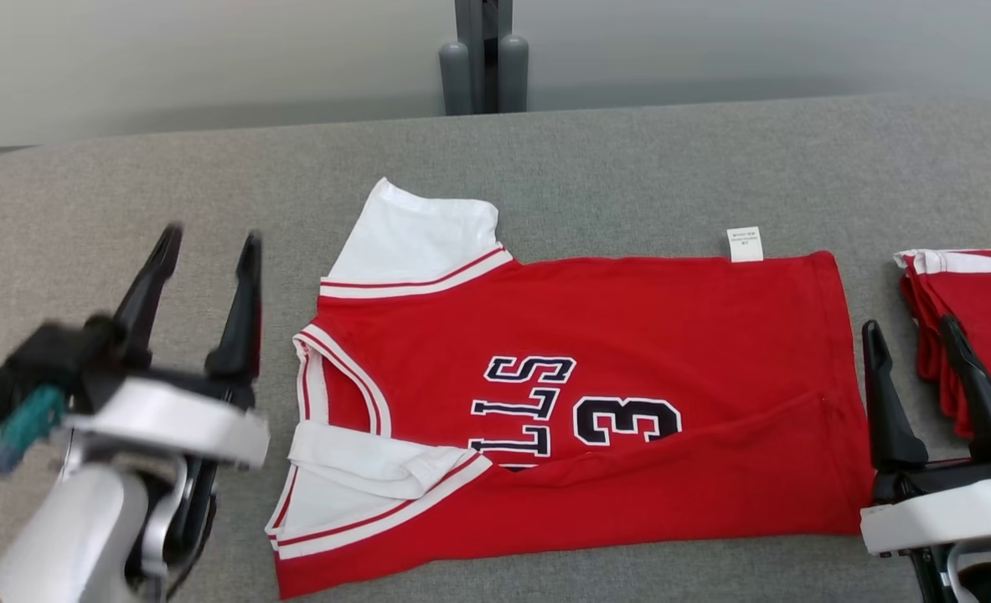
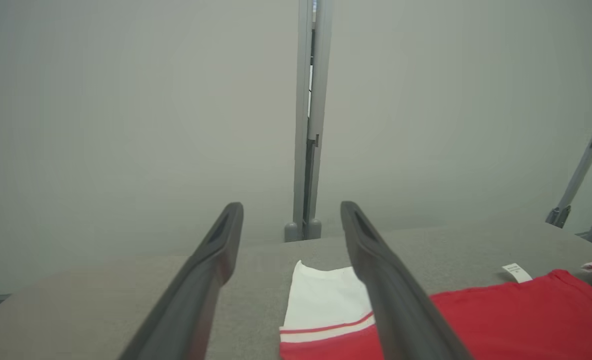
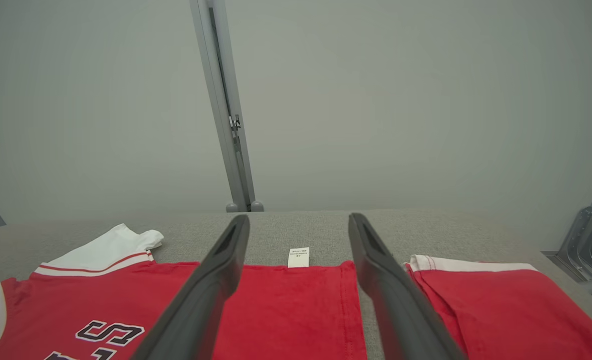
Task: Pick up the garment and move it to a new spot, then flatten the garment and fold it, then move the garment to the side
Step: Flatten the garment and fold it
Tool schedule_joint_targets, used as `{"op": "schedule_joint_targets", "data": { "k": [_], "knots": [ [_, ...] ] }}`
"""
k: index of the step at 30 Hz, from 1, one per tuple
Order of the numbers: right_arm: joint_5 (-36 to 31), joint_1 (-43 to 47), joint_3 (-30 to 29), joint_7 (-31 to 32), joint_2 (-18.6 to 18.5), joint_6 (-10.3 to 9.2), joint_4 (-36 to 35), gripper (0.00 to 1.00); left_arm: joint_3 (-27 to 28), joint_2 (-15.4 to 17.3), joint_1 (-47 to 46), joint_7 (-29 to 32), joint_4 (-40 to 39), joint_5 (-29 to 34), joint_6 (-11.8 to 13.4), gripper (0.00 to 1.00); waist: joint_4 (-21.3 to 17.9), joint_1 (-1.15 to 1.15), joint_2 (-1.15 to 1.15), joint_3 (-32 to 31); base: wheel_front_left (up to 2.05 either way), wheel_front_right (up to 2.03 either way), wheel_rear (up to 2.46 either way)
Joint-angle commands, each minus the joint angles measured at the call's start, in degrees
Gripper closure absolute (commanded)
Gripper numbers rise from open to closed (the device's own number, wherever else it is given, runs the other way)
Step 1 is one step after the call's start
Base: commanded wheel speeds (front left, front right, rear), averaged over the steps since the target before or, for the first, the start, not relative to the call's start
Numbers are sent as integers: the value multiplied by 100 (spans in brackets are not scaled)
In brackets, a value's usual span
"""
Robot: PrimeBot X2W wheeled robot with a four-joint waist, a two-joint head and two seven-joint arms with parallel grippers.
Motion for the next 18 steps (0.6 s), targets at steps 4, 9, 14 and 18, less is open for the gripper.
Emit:
{"op": "schedule_joint_targets", "data": {
  "k": [4,9,14,18],
  "knots": [
    [66,-209,168,-19,2,0,69,0,-310,-146,-1454,538,606,-62,-532,0,-223,0,0,252,0,0,0],
    [153,-428,456,-117,-1,0,232,0,-538,-323,-2725,1280,1916,-327,-1130,0,-656,0,0,587,0,0,0],
    [255,-577,609,-256,5,0,382,0,-625,-417,-3444,1599,3087,-400,-1467,0,-973,0,0,918,0,0,0],
    [407,-755,783,-447,5,0,600,0,-688,-436,-4062,1659,4445,-375,-1701,0,-1272,0,0,1308,0,0,0]
  ]
}}
